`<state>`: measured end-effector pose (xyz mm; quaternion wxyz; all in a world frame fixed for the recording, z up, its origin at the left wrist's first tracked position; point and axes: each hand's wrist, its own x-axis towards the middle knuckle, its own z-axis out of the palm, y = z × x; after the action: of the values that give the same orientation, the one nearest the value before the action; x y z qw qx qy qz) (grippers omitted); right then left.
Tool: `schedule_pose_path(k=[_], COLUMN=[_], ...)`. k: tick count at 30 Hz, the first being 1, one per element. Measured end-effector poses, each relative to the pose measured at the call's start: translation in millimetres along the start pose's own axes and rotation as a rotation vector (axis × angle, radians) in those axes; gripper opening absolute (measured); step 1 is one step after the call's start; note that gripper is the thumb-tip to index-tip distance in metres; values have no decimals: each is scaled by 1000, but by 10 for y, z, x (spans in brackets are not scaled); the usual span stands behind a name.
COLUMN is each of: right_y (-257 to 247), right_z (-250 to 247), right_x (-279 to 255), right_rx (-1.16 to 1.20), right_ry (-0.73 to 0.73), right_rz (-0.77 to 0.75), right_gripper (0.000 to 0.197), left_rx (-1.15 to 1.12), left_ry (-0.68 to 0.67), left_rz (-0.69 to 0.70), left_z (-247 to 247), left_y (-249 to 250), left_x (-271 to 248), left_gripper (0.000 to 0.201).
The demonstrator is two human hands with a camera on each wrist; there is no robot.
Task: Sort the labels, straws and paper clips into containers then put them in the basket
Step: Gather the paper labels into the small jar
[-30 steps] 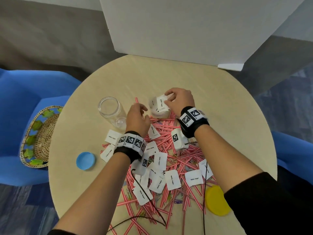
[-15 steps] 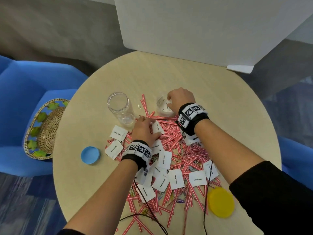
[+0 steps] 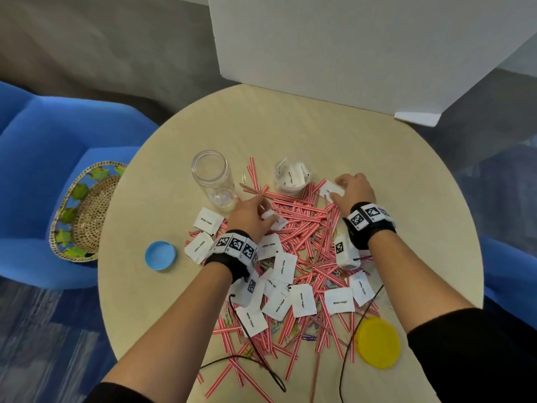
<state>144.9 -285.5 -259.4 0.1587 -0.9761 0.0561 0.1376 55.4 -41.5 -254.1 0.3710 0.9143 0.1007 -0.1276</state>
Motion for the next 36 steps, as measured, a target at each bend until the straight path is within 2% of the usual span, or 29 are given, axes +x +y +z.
schedule_pose_path(k=[3, 5, 7, 9, 13, 15, 16, 18, 21, 23, 27, 30, 36], right_y=[4, 7, 24, 53, 107, 168, 200, 288, 389, 420, 435, 445, 443], right_z=[3, -15, -28, -59, -277, -441, -531, -669, -671, -530, -169, -2, 40], right_x=[35, 53, 53, 34, -155, -353, -477, -763, -1240, -1483, -1721, -1796, -1877], right_rx=[62, 94, 126, 160, 306, 401, 439, 467, 353, 202, -80, -118, -99], right_ry=[-3, -28, -42, -41, 120, 163, 137, -13, -286, -335, -356, -277, -194], right_rz=[16, 43, 60, 67, 58, 65, 74, 132, 261, 331, 337, 331, 294], right_gripper=[14, 6, 9, 13, 6, 13, 21, 31, 19, 10, 16, 15, 12], left_rx=[-116, -180, -97, 95, 252, 273, 283, 294, 305, 310, 291, 291, 297], left_ry=[-13, -74, -195, -266, -190, -150, -136, -113, -87, -80, -49, -5, -186], left_rz=[50, 60, 39, 30, 79, 129, 154, 192, 164, 160, 208, 208, 253], left_z=[-133, -236, -262, -206, -99, -68, -61, -48, -36, -34, -32, -57, -50], left_y=[-46, -69, -85, -114, -175, -185, -175, -145, -99, -79, -109, -166, -116], left_x=[-80, -152, -232, -298, -411, -472, -504, -552, -599, -613, -640, -654, -701], left_gripper=[18, 19, 18, 19, 20, 19, 19, 18, 15, 13, 15, 15, 21])
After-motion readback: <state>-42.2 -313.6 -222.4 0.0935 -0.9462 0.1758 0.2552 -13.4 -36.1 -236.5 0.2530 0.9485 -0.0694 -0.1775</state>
